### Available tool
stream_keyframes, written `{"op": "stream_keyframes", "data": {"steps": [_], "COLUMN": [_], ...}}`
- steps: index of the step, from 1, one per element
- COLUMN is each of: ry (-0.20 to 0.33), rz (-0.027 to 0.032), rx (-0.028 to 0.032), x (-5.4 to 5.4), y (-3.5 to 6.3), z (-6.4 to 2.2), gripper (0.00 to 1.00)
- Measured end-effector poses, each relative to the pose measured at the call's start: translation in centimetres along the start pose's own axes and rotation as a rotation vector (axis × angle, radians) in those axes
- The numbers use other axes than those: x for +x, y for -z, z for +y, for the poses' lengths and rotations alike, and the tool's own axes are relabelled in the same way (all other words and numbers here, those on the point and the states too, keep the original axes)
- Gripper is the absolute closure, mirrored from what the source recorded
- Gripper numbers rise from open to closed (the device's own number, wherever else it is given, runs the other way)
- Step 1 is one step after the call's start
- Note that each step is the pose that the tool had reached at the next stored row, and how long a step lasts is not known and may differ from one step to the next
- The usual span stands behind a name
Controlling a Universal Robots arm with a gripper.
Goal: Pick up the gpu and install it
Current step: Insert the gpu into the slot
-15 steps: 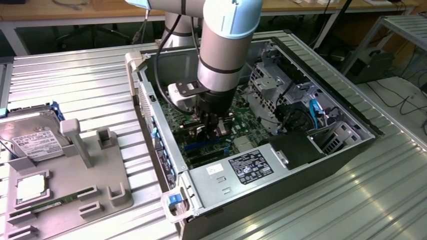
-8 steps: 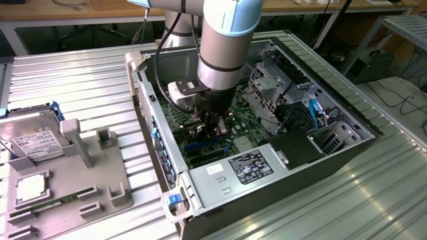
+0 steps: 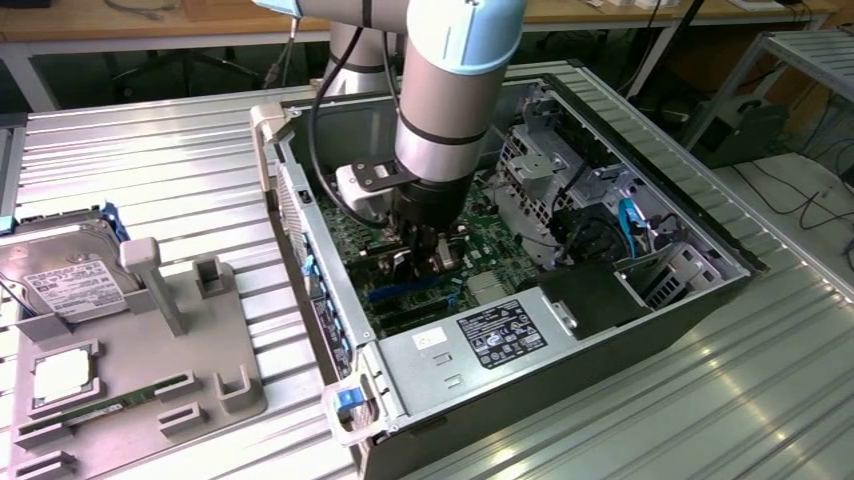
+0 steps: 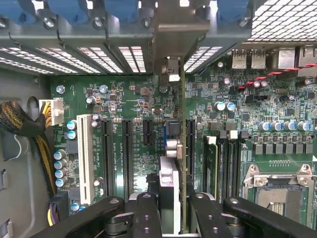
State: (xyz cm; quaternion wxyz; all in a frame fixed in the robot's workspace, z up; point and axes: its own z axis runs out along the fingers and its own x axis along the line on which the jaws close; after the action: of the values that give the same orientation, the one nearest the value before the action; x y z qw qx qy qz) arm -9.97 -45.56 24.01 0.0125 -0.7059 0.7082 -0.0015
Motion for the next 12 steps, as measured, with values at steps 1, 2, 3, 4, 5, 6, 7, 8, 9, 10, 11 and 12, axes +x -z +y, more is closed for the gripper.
{"op": "stream_keyframes", "data": {"steps": [1, 2, 3, 4, 5, 6, 7, 8, 9, 10, 11, 12], "ry": [0.0, 0.0, 0.0, 0.0, 0.0, 0.0, 0.0, 0.0, 0.0, 0.0, 0.0, 0.0], "rz": [0.0004, 0.0001, 0.0001, 0.0002, 0.0002, 0.0005, 0.0006, 0.0004, 0.0005, 0.0006, 0.0006, 0.0002], "rx": [0.0, 0.0002, 0.0002, 0.0002, 0.0002, 0.0, 0.0, 0.0, 0.0, -0.0001, -0.0001, 0.0002], "x": [0.01, 0.0, 0.0, 0.01, 0.01, 0.01, 0.01, 0.01, 0.01, 0.02, 0.02, 0.01], "y": [-0.04, -0.11, -0.18, -0.3, -0.38, -0.42, -0.44, -0.51, -0.59, -0.64, -0.64, -0.61], "z": [0.0, 0.0, 0.0, 0.0, 0.01, 0.01, 0.01, 0.01, 0.01, 0.02, 0.02, 0.01], "gripper": [0.72, 0.72, 0.72, 0.72, 0.72, 0.72, 0.72, 0.72, 0.72, 0.72, 0.72, 0.72]}}
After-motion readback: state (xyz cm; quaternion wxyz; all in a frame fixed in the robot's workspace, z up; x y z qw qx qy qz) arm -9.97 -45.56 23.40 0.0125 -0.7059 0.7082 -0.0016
